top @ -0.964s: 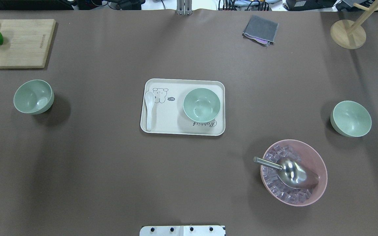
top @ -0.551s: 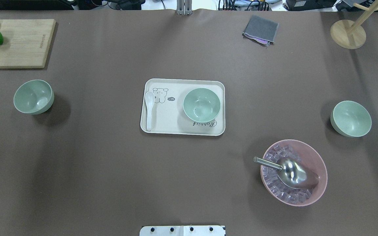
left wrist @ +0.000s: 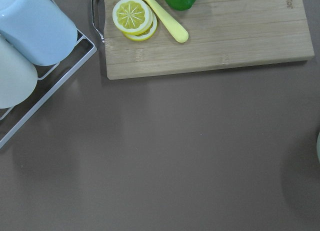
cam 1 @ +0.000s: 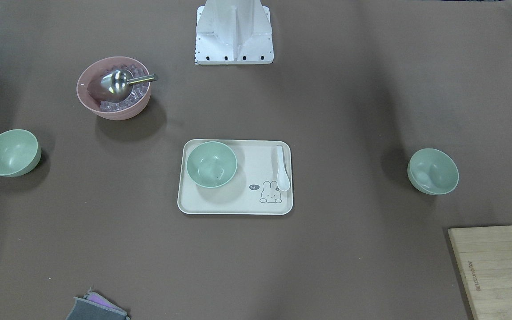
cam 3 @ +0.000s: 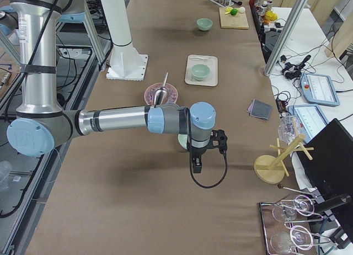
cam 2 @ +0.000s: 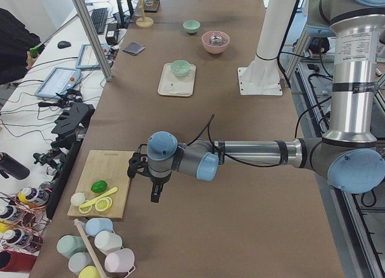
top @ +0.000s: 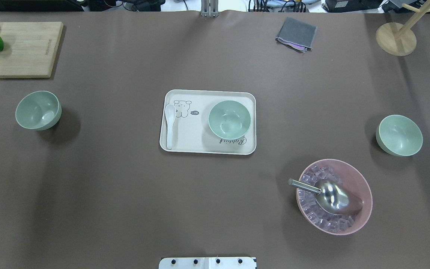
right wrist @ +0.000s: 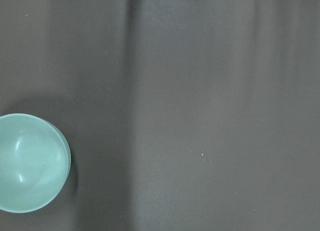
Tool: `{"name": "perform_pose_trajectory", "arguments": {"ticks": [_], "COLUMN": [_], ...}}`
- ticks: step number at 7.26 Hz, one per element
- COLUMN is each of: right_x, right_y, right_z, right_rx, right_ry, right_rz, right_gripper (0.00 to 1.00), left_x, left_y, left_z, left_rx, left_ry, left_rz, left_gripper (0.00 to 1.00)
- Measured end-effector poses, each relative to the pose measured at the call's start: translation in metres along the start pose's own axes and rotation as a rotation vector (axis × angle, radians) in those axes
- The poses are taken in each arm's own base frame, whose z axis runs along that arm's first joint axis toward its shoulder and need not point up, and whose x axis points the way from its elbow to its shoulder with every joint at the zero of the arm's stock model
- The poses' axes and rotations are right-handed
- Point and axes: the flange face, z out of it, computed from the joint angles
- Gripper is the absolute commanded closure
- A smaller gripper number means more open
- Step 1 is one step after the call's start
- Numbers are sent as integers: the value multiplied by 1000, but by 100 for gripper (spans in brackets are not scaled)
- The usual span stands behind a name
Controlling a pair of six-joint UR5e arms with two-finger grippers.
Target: Stack green bowls together
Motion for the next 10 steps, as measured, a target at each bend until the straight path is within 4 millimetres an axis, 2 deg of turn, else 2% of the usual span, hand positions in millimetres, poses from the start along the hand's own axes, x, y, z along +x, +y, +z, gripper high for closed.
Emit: {"name": "perform_pose_trajectory", "arguments": {"ticks": [3, 4, 5, 6, 8, 9, 10], "right_x": [0, 0, 0, 0, 0, 0, -1], "right_y": [0, 0, 0, 0, 1, 2, 2], "right_z": [0, 0, 0, 0, 1, 1, 2], "right_rx": [-1, -1, 0, 0, -1, -2, -2], "right_ry": [-1, -1, -2, -2, -4, -13, -27], "right_rz": [2, 2, 1, 0, 1, 2, 3], "right_gripper": [0, 0, 0, 0, 0, 0, 0], "left_x": [9, 20, 44, 77, 147, 169, 180], "left_y": [-10, -20, -35, -50, -69, -73, -72], "left_z": [-3, -2, 6, 23, 75, 105, 133], "left_rx": [14, 16, 5, -15, -34, -19, -5], "left_ry": [13, 21, 34, 51, 94, 104, 102], "left_rz": [14, 14, 8, 9, 24, 16, 1], "left_gripper": [2, 2, 2, 2, 2, 3, 3]}}
